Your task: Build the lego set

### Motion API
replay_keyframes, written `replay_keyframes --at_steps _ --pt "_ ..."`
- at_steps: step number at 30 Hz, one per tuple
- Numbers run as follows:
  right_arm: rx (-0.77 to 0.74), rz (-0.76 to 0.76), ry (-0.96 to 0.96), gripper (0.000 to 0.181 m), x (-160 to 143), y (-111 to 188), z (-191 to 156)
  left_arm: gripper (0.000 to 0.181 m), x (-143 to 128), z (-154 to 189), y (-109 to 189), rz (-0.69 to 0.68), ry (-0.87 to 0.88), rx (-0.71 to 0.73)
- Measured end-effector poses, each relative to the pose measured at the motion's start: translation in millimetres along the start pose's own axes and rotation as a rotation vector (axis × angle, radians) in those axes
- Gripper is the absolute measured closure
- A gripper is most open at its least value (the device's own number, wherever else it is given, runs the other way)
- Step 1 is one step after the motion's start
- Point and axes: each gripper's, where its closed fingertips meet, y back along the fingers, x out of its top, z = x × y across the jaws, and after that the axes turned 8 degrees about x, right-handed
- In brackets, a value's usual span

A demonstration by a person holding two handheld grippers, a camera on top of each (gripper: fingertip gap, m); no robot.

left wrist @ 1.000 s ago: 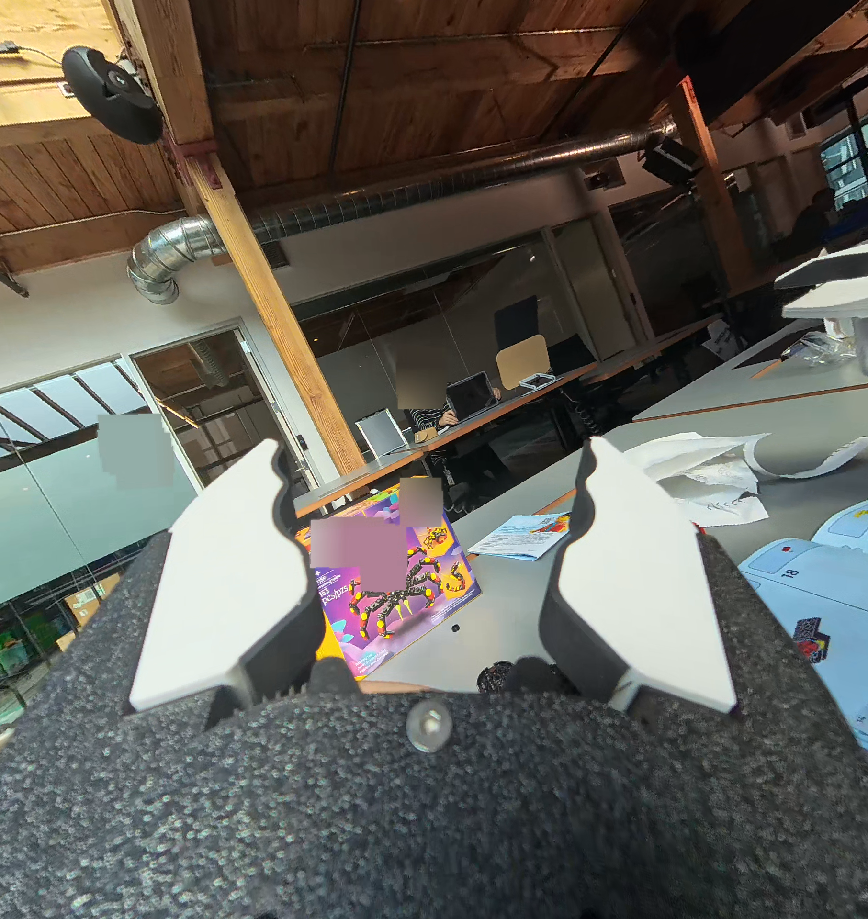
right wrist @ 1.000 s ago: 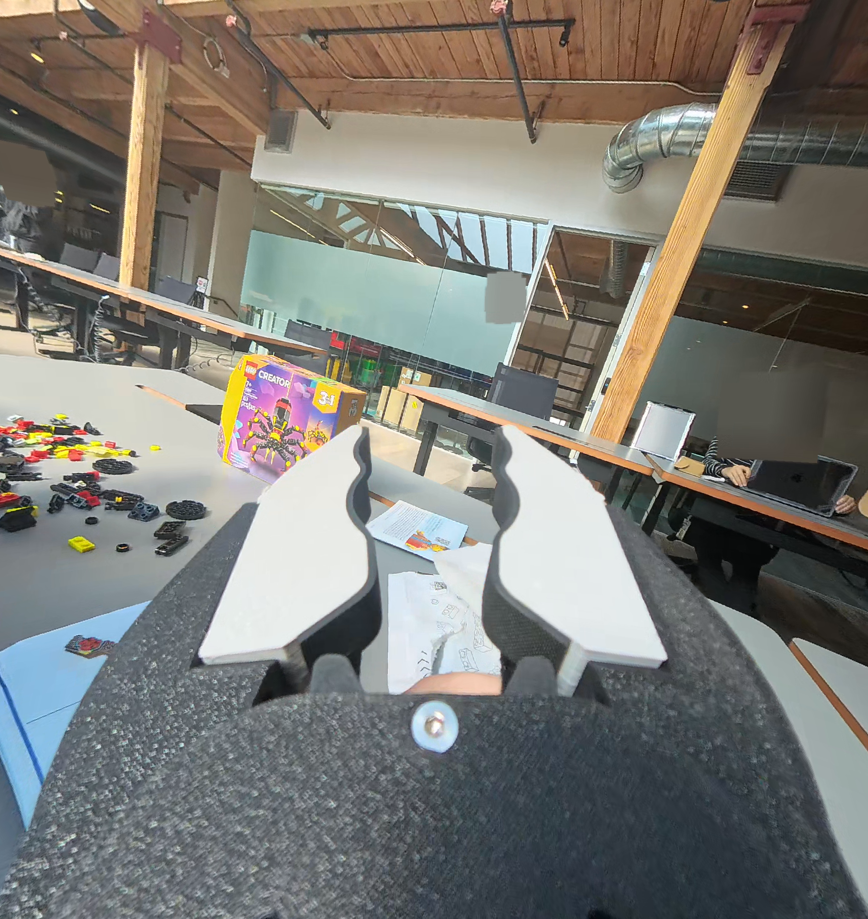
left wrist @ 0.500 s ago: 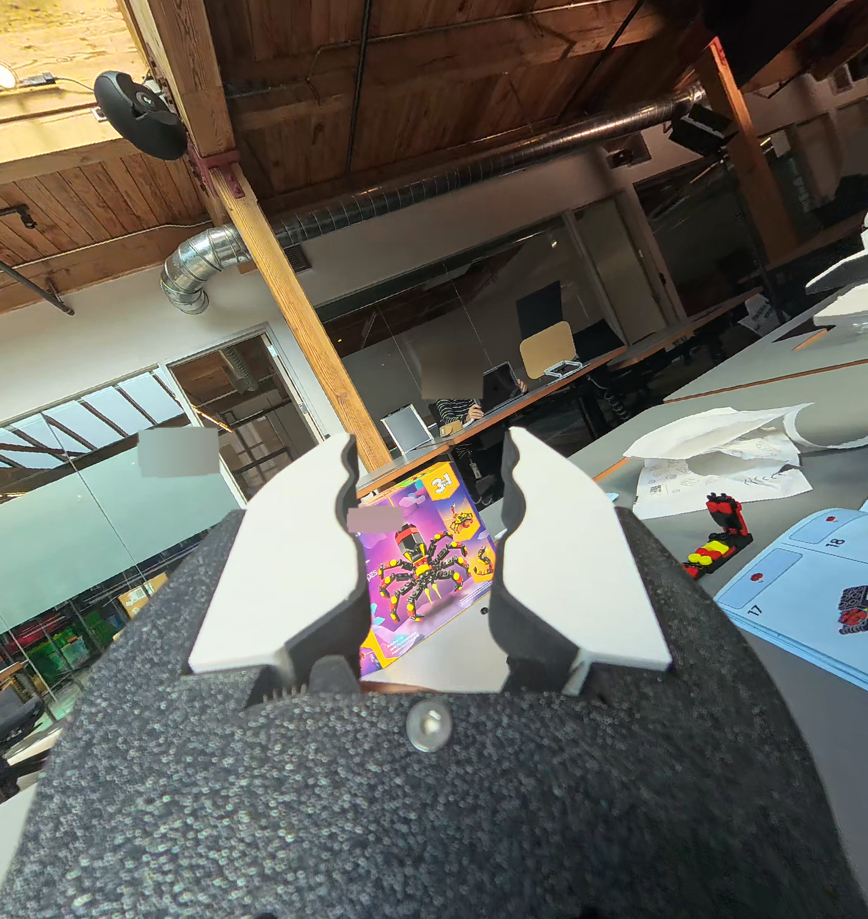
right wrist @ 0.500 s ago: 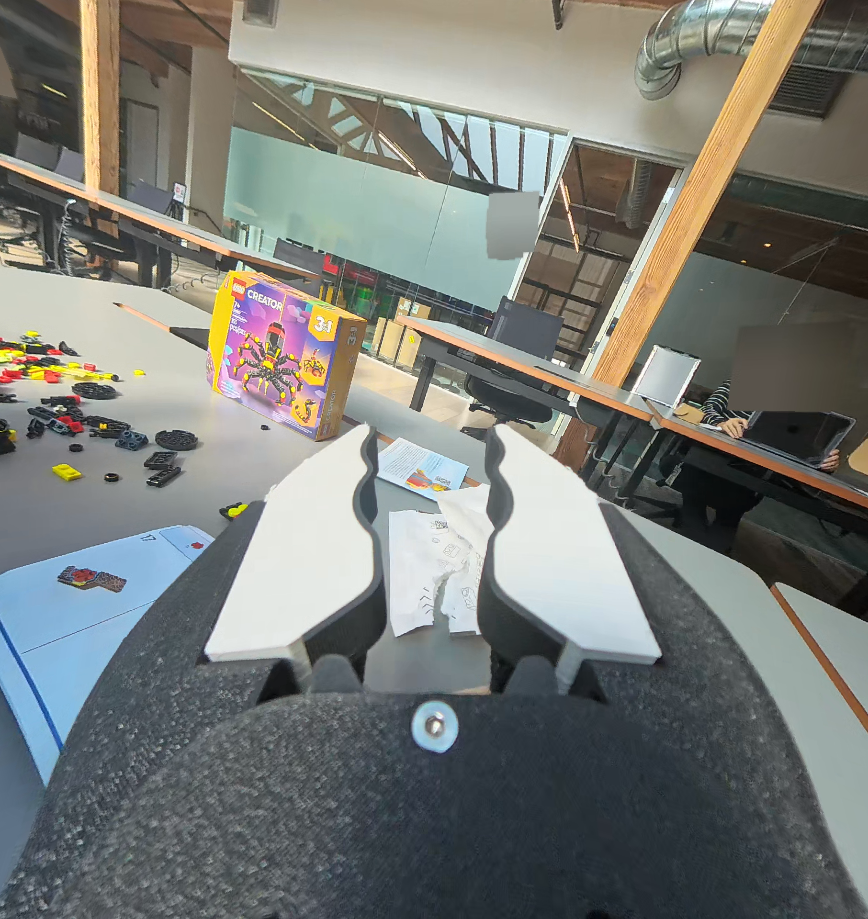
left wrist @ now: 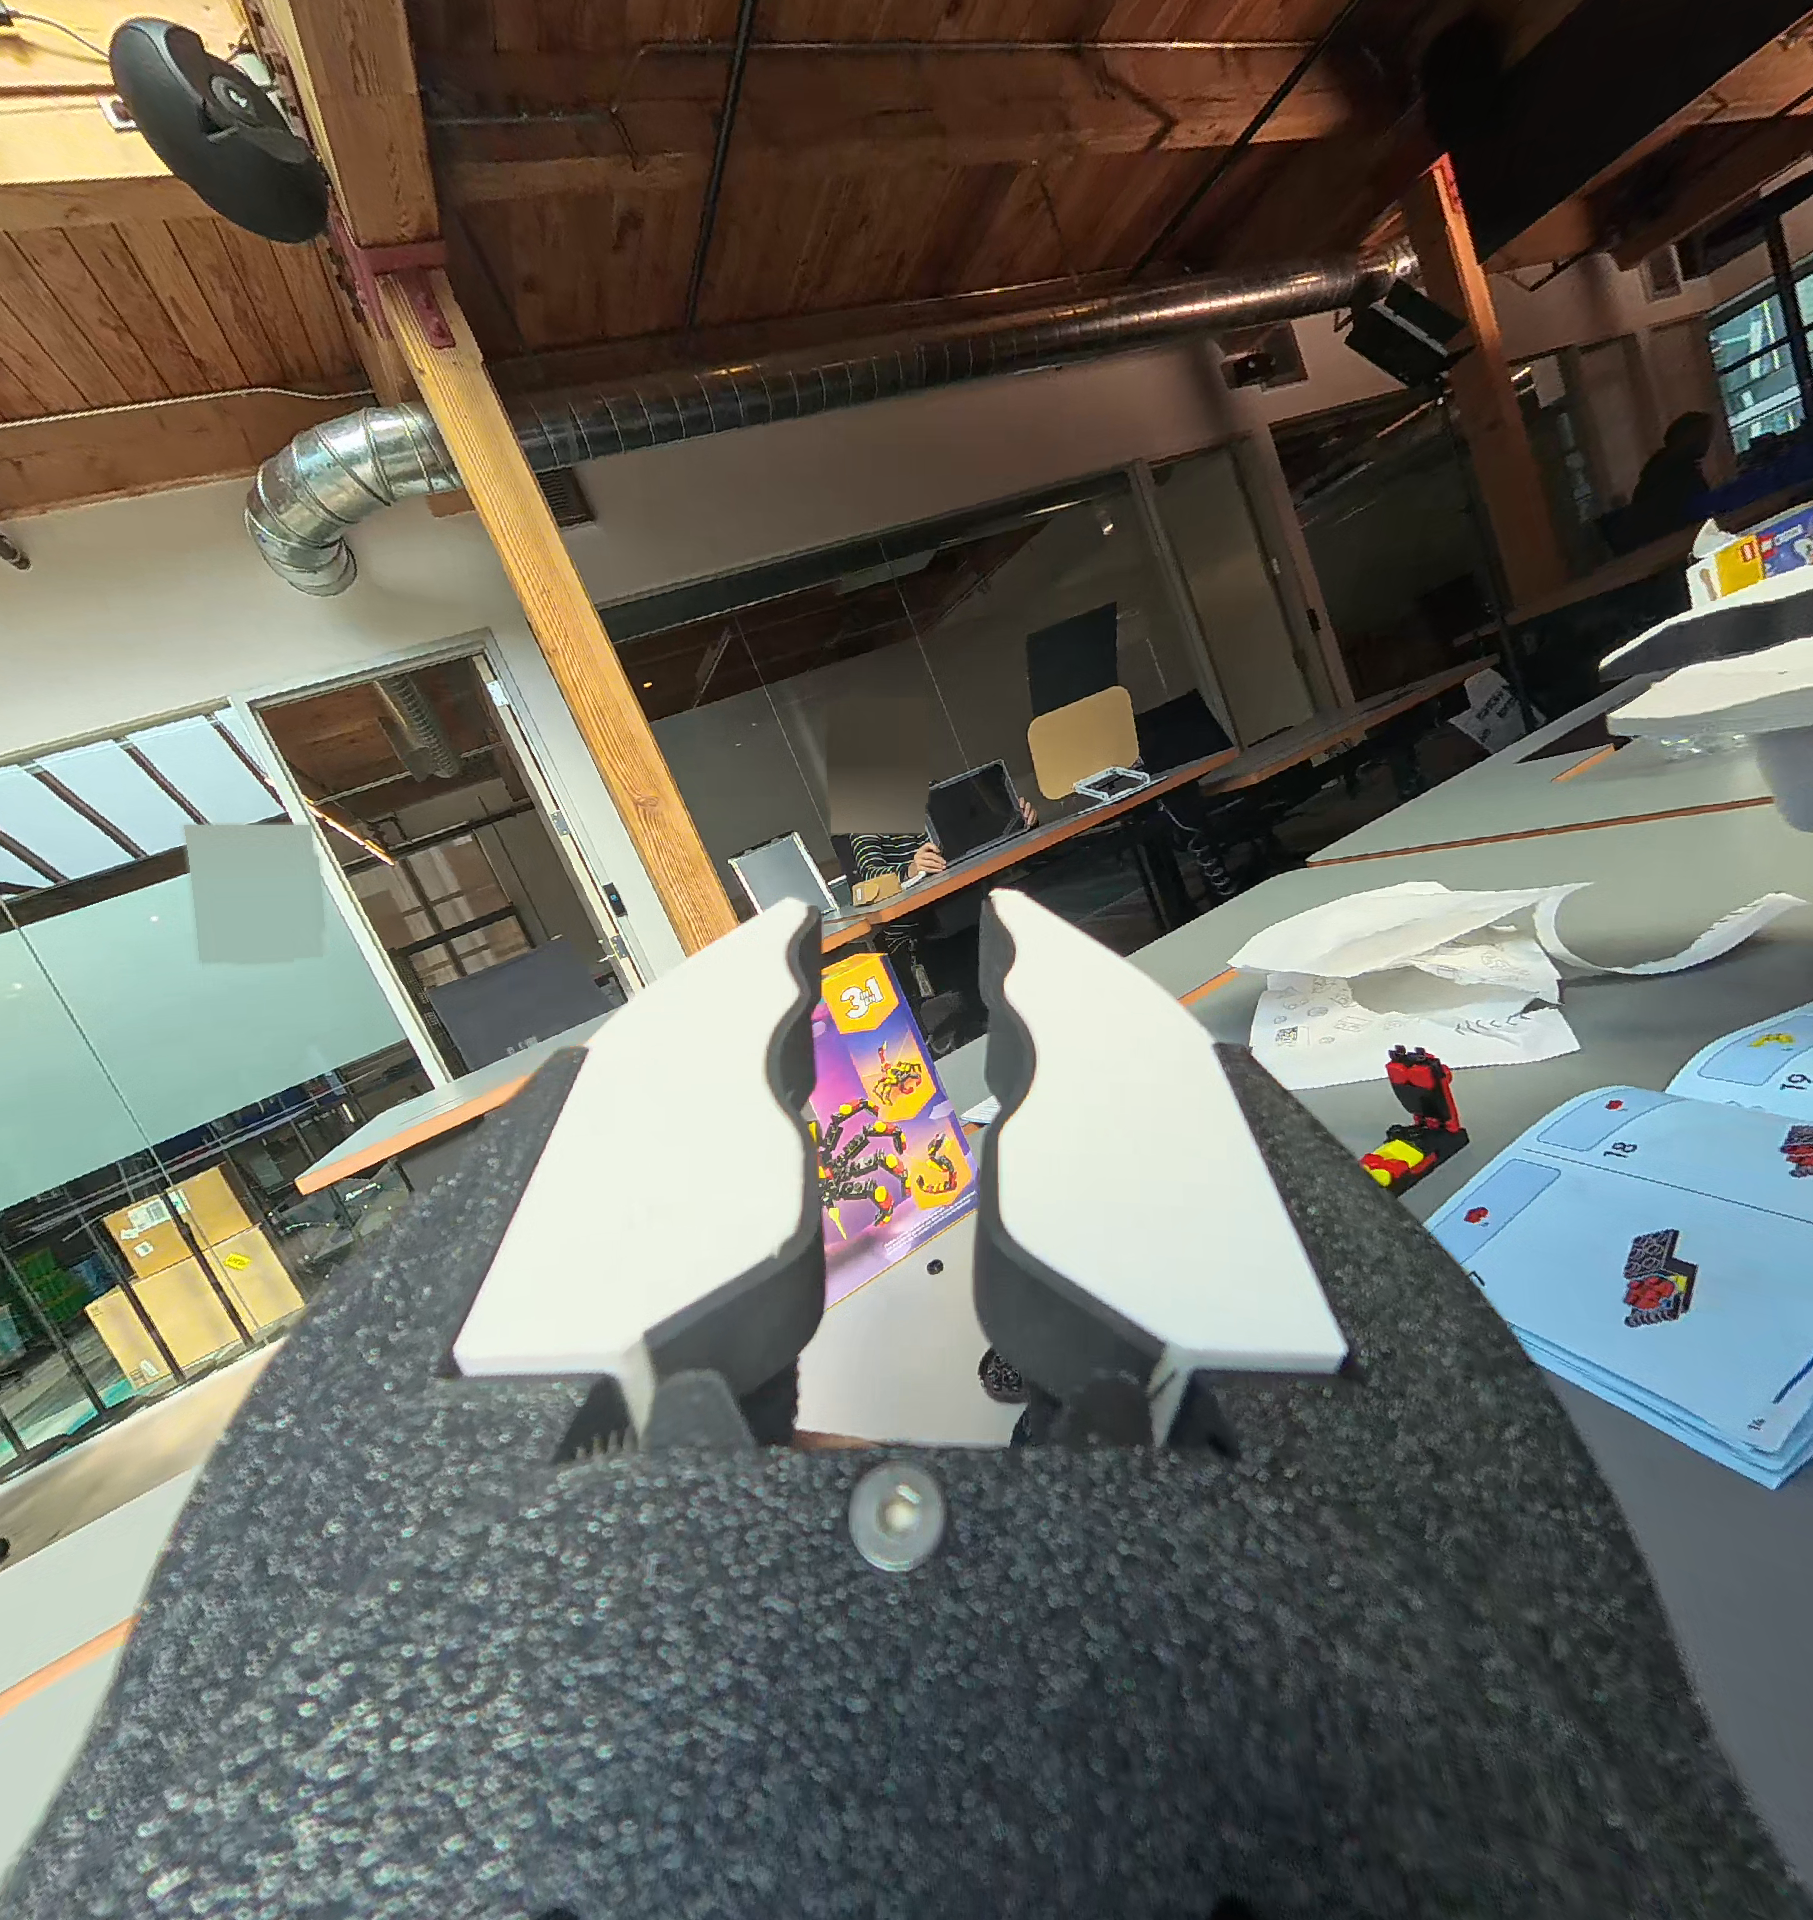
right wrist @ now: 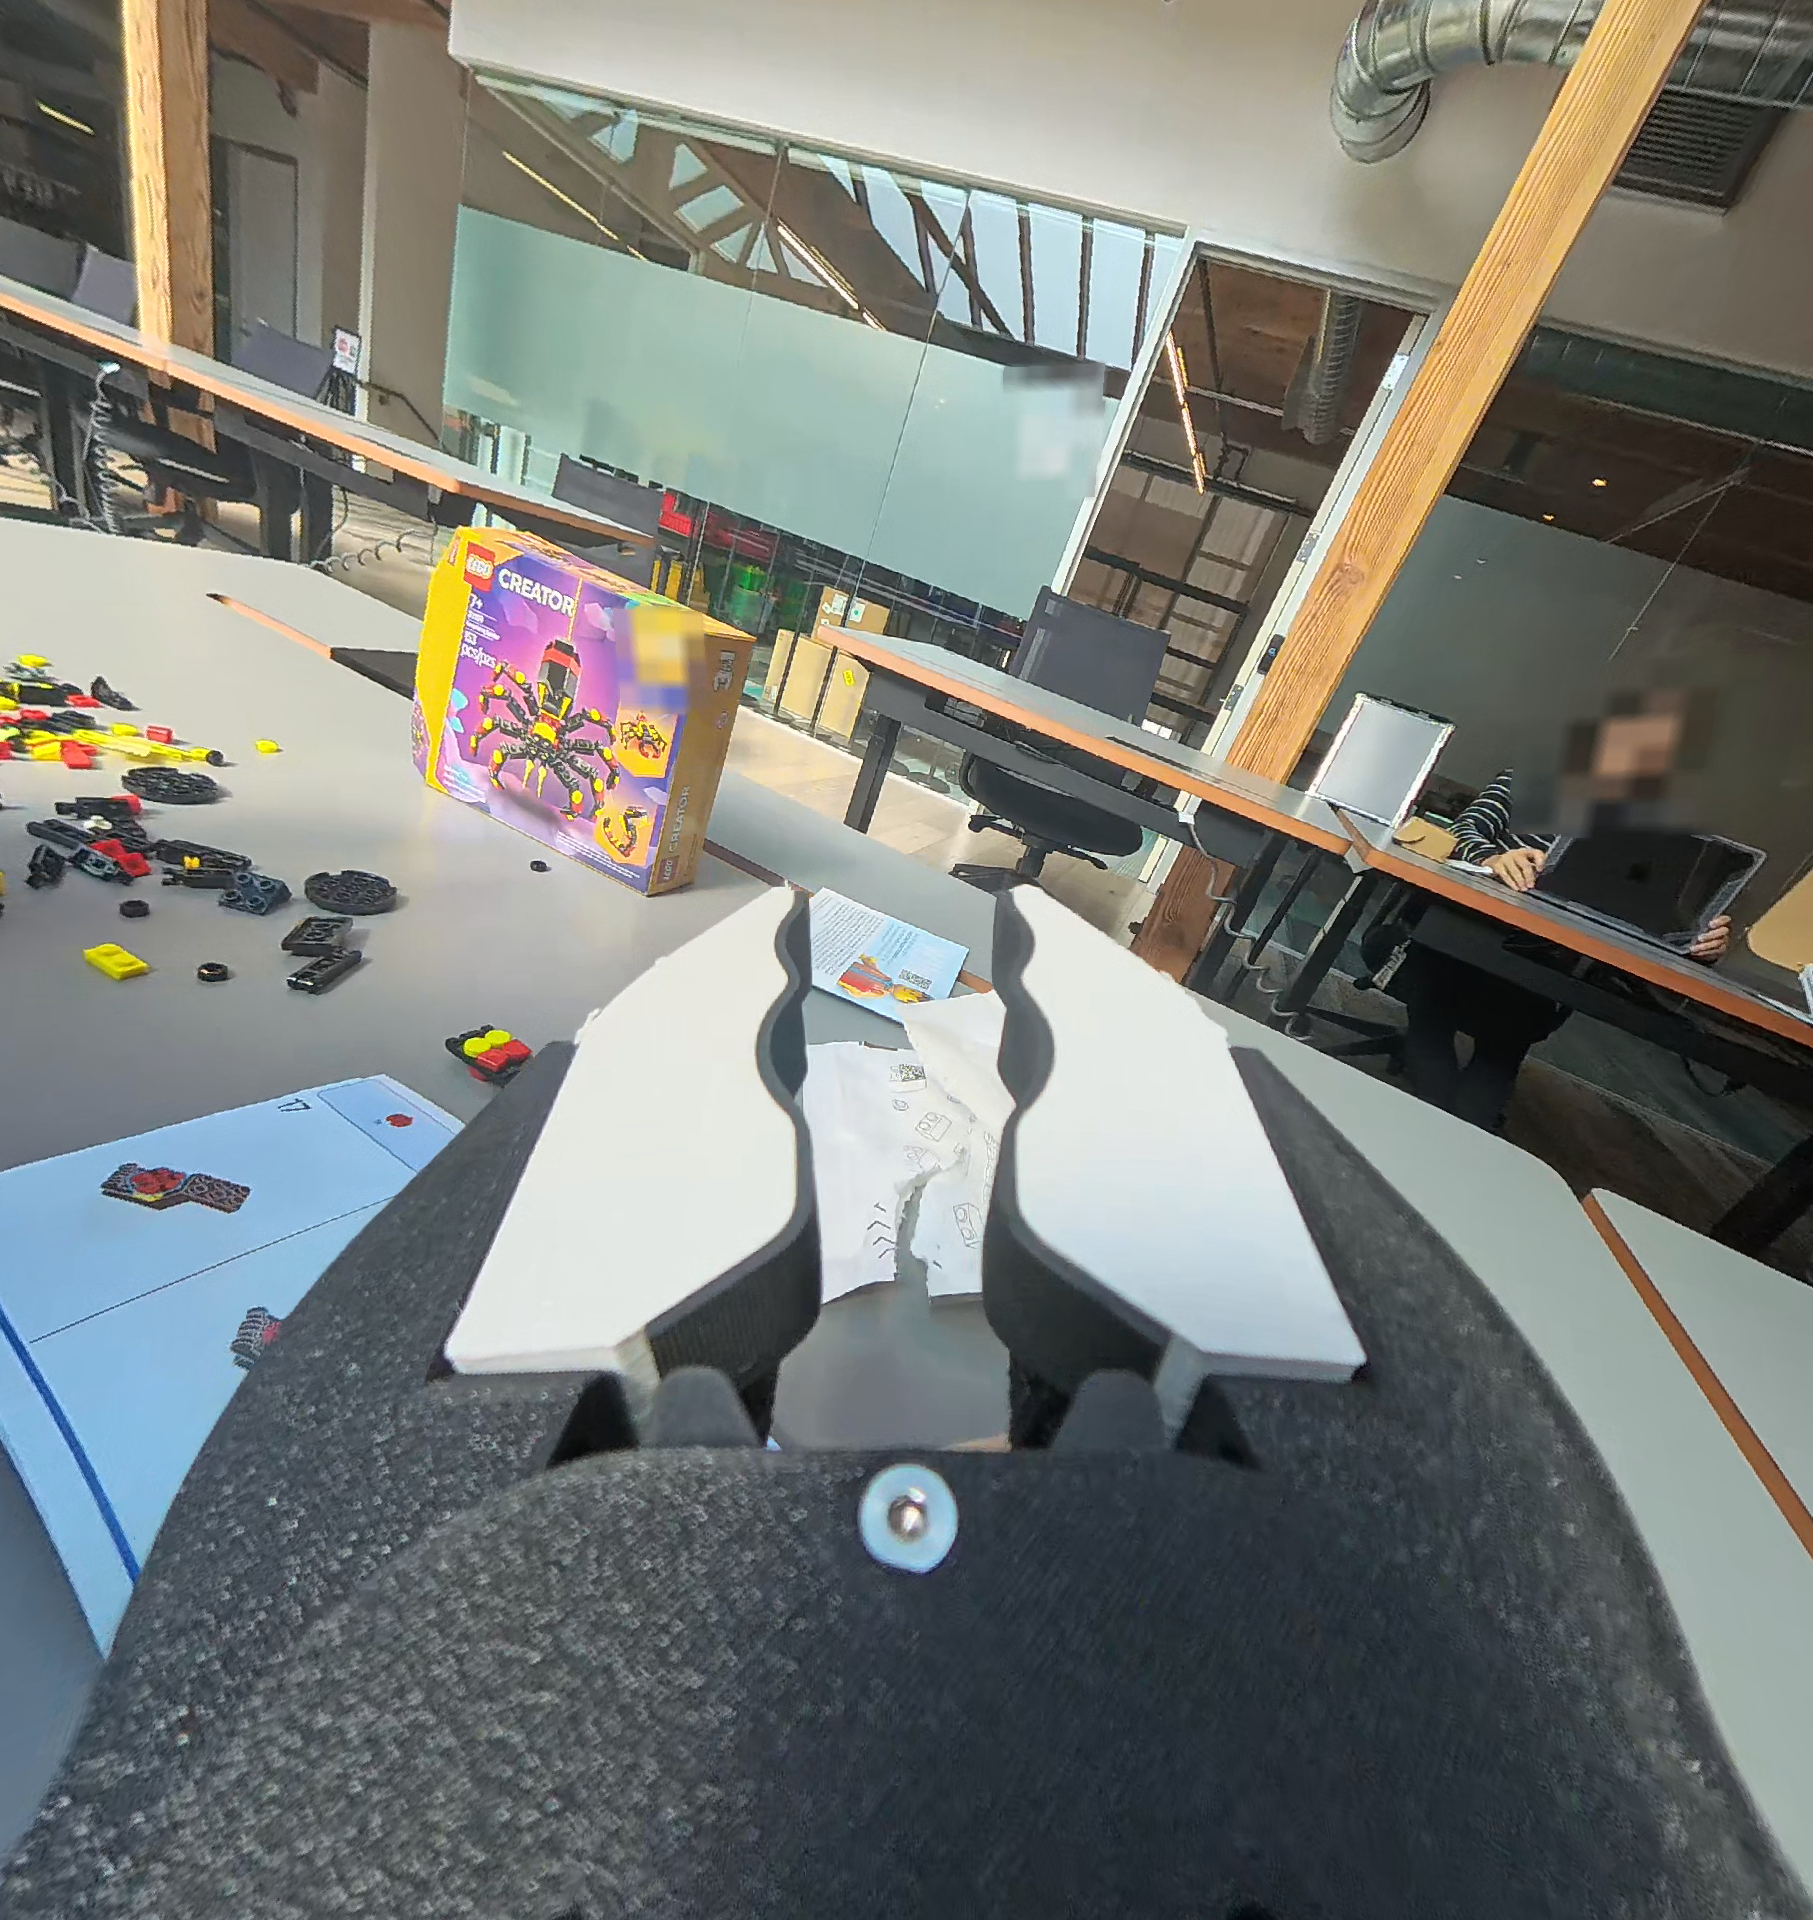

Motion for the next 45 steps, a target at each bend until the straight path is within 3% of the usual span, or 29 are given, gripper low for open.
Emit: replay_keyframes --at_steps 3,5,8,11,14,16,18,21,25,30,33,36,45 --pt "-0.004 -0.003 0.037 0.15 1.5 -0.1 0.4 0.178 9.6 8.4 1.8 0.028 0.018 -0.042" --pt "-0.024 0.029 0.107 0.152 10.1 4.6 3.8 0.181 24.1 6.3 3.9 0.054 0.072 -0.051" --pt "-0.125 0.019 0.157 0.156 24.8 11.7 20.3 0.181 75.4 -19.1 17.0 0.141 0.259 -0.057" --pt "-0.138 0.056 0.151 0.156 66.5 12.5 19.2 0.181 149.3 -73.8 60.9 0.289 0.317 -0.075" --pt "-0.192 0.115 0.131 0.156 106.0 13.5 14.8 0.181 210.8 -148.1 114.6 0.381 0.216 -0.057" --pt "-0.219 0.164 0.093 0.156 124.3 12.0 7.6 0.181 233.9 -208.0 144.0 0.38 0.132 0.021" --pt "-0.234 0.201 0.055 0.156 135.3 8.6 -5.4 0.181 238.4 -268.2 166.0 0.362 0.044 0.121" --pt "-0.242 0.221 0.011 0.156 142.8 -1.6 -34.7 0.181 215.4 -344.0 176.9 0.316 0.038 0.191" --pt "-0.204 0.205 -0.021 0.156 148.0 -31.0 -77.2 0.181 136.8 -399.7 153.8 0.174 0.032 0.147" --pt "-0.151 0.231 -0.103 0.156 149.8 -73.8 -122.2 0.181 -0.4 -417.6 123.9 -0.026 0.086 0.074" --pt "-0.148 0.221 -0.112 0.156 143.2 -93.6 -143.1 0.181 -58.4 -405.9 119.5 -0.122 0.065 0.017" --pt "-0.15 0.175 -0.084 0.156 130.4 -109.4 -155.5 0.181 -80.9 -392.9 120.1 -0.167 0.113 -0.055" --pt "-0.177 0.04 -0.046 0.156 82.4 -126.6 -156.1 0.181 -80.1 -393.0 127.1 -0.167 0.161 -0.053"
